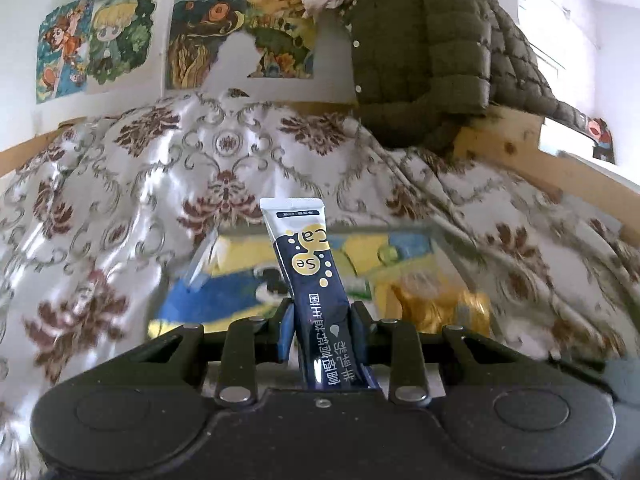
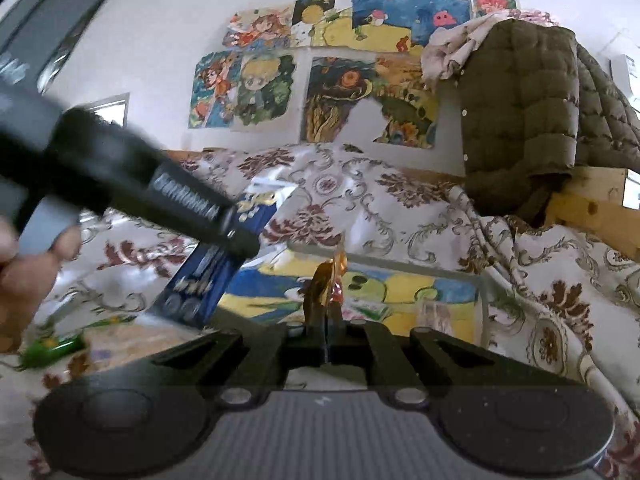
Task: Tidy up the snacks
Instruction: 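Carry the milk stick and yellow packet over the grey tray with both tools, then open both tools to drop the milk stick and yellow packet into the tray, then move both tools back toward the remaining snacks on the bedspread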
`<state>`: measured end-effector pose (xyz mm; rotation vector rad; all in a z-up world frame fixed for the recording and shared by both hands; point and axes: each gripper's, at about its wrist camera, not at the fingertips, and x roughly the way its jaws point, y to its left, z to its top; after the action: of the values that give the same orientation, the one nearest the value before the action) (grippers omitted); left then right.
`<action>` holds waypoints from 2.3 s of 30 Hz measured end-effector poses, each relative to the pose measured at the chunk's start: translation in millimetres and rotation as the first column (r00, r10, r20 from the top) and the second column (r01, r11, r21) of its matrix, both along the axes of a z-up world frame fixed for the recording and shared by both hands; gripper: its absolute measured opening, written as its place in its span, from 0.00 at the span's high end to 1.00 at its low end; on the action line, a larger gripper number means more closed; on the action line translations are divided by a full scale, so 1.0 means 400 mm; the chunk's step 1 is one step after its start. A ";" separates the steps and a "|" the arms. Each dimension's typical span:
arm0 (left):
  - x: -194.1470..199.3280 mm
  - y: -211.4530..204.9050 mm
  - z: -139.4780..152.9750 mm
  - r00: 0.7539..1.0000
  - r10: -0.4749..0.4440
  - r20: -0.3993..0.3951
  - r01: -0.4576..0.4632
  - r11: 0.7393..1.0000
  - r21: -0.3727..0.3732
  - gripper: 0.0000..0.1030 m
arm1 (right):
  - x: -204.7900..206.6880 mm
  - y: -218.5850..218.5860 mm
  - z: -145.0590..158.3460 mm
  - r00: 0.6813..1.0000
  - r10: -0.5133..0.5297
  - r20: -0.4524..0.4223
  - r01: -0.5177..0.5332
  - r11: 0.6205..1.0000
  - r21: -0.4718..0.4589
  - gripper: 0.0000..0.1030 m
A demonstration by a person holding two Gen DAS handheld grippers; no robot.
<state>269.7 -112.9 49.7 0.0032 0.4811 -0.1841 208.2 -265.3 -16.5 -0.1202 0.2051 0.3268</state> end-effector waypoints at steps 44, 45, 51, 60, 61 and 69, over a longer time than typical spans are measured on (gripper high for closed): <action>0.268 -0.116 -0.127 0.992 0.101 -0.076 -0.106 0.992 -0.068 0.26 | 0.184 -0.134 -0.013 0.963 -0.236 -0.129 0.249 0.964 0.093 0.40; 0.257 -0.109 -0.120 0.992 0.109 -0.065 -0.113 0.991 -0.072 0.24 | 0.183 -0.138 -0.009 0.962 -0.244 -0.123 0.256 0.962 0.096 0.39; 0.179 -0.060 -0.064 0.986 0.164 0.004 -0.163 0.983 -0.087 0.11 | 0.159 -0.160 0.028 0.952 -0.298 -0.071 0.306 0.939 0.156 0.20; -0.014 0.034 0.006 0.966 0.243 0.085 -0.232 0.965 -0.120 0.01 | 0.059 -0.174 0.097 0.956 -0.294 0.004 0.282 0.921 0.268 0.00; -0.037 0.043 0.010 0.964 0.248 0.091 -0.237 0.964 -0.121 0.01 | 0.044 -0.172 0.102 0.958 -0.287 0.006 0.276 0.925 0.263 0.00; -0.232 0.069 0.017 0.962 0.235 0.138 -0.227 0.971 -0.074 0.01 | -0.075 -0.135 0.134 0.967 -0.251 0.048 0.234 0.946 0.225 0.00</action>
<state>177.0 -85.2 56.4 -0.0951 0.3260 0.0323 178.0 -319.4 37.0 0.1094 0.1058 0.0967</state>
